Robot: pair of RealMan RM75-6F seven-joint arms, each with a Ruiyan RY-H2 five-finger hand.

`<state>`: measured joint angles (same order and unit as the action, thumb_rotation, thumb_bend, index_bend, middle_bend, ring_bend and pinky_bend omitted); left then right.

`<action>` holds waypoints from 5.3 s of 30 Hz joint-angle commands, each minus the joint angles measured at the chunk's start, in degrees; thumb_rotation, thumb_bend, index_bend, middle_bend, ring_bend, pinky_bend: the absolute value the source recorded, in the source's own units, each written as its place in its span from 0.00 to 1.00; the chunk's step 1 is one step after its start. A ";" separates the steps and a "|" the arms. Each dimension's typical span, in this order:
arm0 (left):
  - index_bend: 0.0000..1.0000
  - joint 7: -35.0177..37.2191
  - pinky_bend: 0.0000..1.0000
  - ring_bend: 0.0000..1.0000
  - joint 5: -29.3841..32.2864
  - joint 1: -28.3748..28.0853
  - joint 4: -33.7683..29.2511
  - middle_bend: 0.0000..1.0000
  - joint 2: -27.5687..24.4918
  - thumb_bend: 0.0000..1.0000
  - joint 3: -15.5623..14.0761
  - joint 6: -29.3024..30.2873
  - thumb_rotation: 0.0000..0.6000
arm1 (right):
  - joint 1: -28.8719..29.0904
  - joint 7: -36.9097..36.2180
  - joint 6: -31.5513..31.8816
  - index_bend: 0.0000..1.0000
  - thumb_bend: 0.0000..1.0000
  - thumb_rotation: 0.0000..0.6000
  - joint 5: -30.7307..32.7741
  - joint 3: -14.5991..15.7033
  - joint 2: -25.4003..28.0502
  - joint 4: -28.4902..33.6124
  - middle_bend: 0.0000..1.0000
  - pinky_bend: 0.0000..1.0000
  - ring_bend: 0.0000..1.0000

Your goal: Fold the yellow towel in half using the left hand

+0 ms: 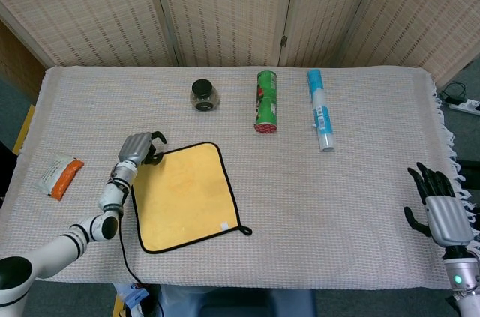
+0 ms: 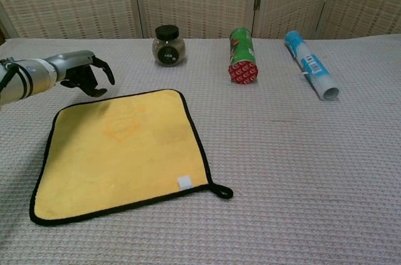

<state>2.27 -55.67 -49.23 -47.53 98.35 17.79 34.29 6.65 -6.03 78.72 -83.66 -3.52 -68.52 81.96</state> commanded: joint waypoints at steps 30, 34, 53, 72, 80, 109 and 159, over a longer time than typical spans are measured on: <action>0.43 3.00 1.00 1.00 -0.23 -0.68 5.01 1.00 3.59 0.48 -0.43 -2.90 1.00 | 0.32 -1.22 -0.63 0.00 0.48 1.00 -0.32 0.56 -0.16 -0.75 0.00 0.00 0.00; 0.43 3.08 1.00 1.00 0.34 -0.90 7.02 1.00 4.25 0.45 -0.38 -4.23 1.00 | 0.30 -1.19 -0.45 0.00 0.48 1.00 -0.23 0.44 -0.21 -0.66 0.00 0.00 0.00; 0.56 5.93 1.00 1.00 0.24 -0.84 8.75 1.00 5.06 0.41 0.91 -5.10 1.00 | 0.04 -0.16 0.79 0.00 0.48 1.00 -0.68 0.38 -0.65 -0.56 0.00 0.00 0.00; 0.59 3.26 1.00 1.00 -4.91 6.46 -11.98 1.00 -1.45 0.45 -1.96 9.32 1.00 | -0.31 -0.50 2.36 0.00 0.48 1.00 -3.18 1.38 -0.02 0.92 0.00 0.00 0.00; 0.59 -1.83 1.00 1.00 -7.13 12.19 -26.35 1.00 -6.36 0.46 -5.76 18.14 1.00 | -0.85 -1.35 3.89 0.00 0.48 1.00 -5.18 2.26 0.71 1.88 0.00 0.00 0.00; 0.58 -11.04 1.00 1.00 -14.98 24.27 -40.50 1.00 -4.43 0.46 -17.64 30.70 1.00 | -1.66 -1.99 6.88 0.00 0.48 1.00 -10.37 4.55 1.84 4.44 0.00 0.00 0.00; 0.35 -21.72 1.00 1.00 -21.44 31.84 -50.61 1.00 -5.33 0.47 -21.20 38.85 1.00 | -3.20 -2.20 10.95 0.00 0.48 1.00 -15.53 6.86 2.73 5.49 0.00 0.00 0.00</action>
<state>-19.29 -76.70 -17.69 -97.62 93.60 -3.39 72.63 3.45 -8.23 89.68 -99.19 3.34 -65.78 87.46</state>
